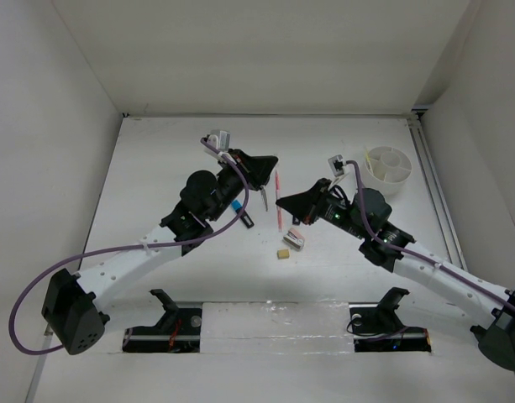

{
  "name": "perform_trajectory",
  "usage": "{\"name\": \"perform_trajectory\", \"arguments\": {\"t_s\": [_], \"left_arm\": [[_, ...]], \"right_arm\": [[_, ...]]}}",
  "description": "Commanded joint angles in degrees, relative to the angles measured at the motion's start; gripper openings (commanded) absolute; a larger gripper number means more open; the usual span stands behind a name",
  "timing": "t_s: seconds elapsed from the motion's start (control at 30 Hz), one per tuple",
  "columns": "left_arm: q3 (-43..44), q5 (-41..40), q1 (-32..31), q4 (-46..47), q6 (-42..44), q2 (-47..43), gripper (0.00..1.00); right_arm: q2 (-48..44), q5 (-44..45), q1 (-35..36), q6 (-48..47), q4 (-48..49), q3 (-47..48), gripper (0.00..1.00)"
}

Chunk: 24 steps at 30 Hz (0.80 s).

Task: Sort the stationery into containers
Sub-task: Close the pen cap on the pen.

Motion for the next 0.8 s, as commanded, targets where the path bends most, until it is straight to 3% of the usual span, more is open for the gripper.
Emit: {"name": "perform_trajectory", "arguments": {"t_s": [0.0,0.77], "left_arm": [[1.61,-0.52,0.15,2.24,-0.32,-2.26,0.00],[2.14,-0.52,0.15,0.57,-0.85,-3.85,0.00]], "right_arm": [[-0.16,1.68,0.57,-0.45,2.17,2.15,0.00],[0.98,1.69,0.57,-0.98,1.55,3.21,0.00]]}}
